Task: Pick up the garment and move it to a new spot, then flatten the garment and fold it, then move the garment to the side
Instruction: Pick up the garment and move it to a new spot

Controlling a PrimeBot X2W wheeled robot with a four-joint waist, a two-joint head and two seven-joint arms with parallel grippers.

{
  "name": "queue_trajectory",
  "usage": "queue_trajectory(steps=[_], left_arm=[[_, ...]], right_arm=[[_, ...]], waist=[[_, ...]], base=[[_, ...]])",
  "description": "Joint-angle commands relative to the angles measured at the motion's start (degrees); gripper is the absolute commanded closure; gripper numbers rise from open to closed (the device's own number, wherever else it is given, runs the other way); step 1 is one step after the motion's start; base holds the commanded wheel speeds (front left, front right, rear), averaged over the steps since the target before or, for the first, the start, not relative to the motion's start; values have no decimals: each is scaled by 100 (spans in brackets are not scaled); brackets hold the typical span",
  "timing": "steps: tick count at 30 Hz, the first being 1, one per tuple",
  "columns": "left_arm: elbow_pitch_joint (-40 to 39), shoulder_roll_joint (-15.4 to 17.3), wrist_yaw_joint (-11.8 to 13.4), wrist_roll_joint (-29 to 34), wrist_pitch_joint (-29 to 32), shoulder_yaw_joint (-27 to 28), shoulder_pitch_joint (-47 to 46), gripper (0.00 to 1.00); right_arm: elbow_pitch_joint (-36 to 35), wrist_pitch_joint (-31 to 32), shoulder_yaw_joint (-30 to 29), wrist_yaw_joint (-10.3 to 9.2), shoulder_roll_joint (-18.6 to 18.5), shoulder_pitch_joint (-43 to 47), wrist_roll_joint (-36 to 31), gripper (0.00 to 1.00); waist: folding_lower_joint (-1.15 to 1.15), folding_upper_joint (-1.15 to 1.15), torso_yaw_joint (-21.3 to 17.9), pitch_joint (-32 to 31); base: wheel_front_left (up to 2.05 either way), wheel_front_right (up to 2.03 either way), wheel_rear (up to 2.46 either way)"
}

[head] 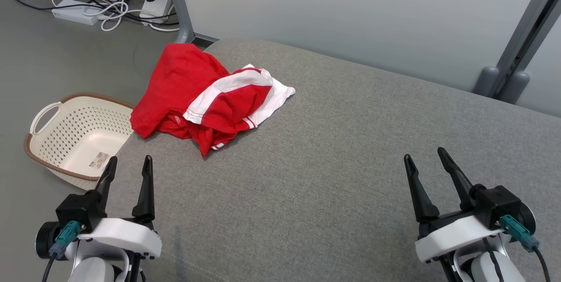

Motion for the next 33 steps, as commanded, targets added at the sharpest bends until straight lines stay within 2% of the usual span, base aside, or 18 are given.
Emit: queue_trajectory(steps=[1, 9, 19, 26, 33], left_arm=[[-2, -14, -12, 40, -10, 25, -29, 0], [27, -86, -58, -111, -10, 62, -281, 0], [539, -96, -124, -403, -9, 70, -1316, 0], [1625, 155, -176, -666, 124, 149, -2300, 0], [2776, 475, -209, -957, 520, 105, -3050, 0]], right_arm=[[15, -29, -11, 9, -43, -28, -19, 0], [-70, 35, 10, 10, -105, -160, -80, 0], [-506, 352, 79, 9, -330, -563, -232, 0], [-774, 516, 94, 10, -466, -818, -299, 0], [-862, 540, 49, 9, -491, -907, -321, 0]], waist=[[0, 0, -17, 15], [0, 0, -128, 269], [0, 0, -621, 1240], [0, 0, -977, 1851], [0, 0, -1172, 2118]], base=[[0, 0, 0], [0, 0, 0], [0, 0, 0], [0, 0, 0], [0, 0, 0]])
